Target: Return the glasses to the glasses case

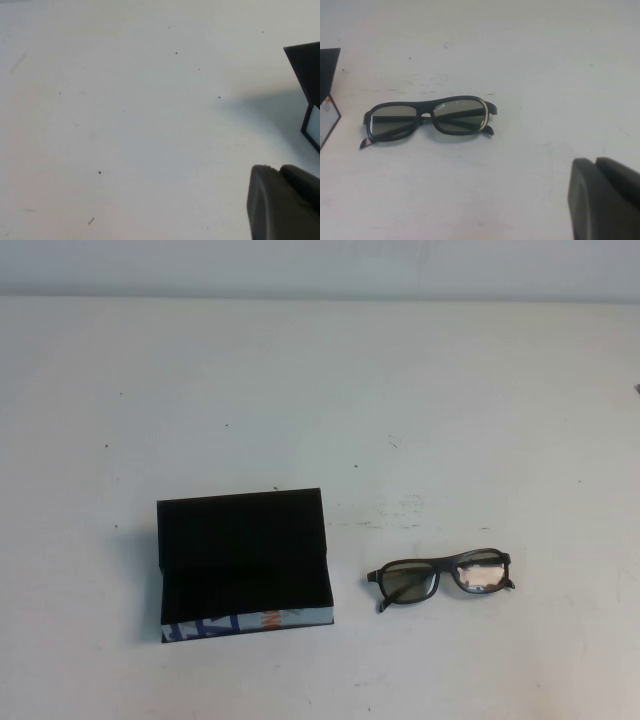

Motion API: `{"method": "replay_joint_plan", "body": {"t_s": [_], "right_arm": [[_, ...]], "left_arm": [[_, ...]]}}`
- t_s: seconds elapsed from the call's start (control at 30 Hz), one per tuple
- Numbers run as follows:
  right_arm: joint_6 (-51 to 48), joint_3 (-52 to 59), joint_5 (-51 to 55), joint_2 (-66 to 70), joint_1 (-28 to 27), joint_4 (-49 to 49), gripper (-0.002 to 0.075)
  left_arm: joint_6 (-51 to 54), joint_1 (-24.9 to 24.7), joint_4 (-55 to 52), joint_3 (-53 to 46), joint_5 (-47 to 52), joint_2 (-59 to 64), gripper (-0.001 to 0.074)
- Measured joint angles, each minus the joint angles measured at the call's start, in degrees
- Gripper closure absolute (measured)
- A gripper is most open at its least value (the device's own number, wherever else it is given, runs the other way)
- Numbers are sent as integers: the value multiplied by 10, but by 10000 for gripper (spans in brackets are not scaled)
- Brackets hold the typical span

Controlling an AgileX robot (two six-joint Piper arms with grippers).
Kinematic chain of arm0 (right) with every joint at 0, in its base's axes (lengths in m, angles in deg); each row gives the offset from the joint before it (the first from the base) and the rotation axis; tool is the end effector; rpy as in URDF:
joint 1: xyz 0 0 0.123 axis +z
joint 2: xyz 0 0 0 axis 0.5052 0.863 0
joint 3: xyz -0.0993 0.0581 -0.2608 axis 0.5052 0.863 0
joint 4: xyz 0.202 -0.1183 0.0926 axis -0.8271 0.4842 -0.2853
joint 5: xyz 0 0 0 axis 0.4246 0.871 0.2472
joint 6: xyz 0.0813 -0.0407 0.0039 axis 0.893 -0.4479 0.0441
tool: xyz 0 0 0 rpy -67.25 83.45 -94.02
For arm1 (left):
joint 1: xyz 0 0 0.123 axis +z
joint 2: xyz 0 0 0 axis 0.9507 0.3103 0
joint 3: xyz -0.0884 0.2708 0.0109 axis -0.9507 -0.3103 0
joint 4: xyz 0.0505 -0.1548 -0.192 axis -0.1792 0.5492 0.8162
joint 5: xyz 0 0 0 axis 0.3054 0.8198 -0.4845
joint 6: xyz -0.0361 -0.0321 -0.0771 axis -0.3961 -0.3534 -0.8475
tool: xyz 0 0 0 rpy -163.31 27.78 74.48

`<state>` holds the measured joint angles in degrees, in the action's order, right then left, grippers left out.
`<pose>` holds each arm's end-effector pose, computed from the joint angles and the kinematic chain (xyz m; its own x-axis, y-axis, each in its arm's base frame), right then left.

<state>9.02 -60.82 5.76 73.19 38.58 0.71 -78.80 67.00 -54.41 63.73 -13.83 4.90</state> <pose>0.0513 0.0152 0.1737 -0.2722 -0.0036 -0.9622 -0.2144 0.9751 0.0570 0.0521 -0.0060 0.1708 -0.2904 0.1004 -0.9516 0.1239 0.9900 0.0667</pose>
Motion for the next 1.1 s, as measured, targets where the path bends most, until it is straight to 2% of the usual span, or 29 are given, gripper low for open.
{"method": "replay_joint_plan", "body": {"t_s": [0.8,1.1], "right_arm": [[0,0,-6,0,0,-7,739],[0,0,-133,0,0,-239,739]], "left_arm": [[0,0,0,0,0,0,736],[0,0,0,0,0,0,736]]}}
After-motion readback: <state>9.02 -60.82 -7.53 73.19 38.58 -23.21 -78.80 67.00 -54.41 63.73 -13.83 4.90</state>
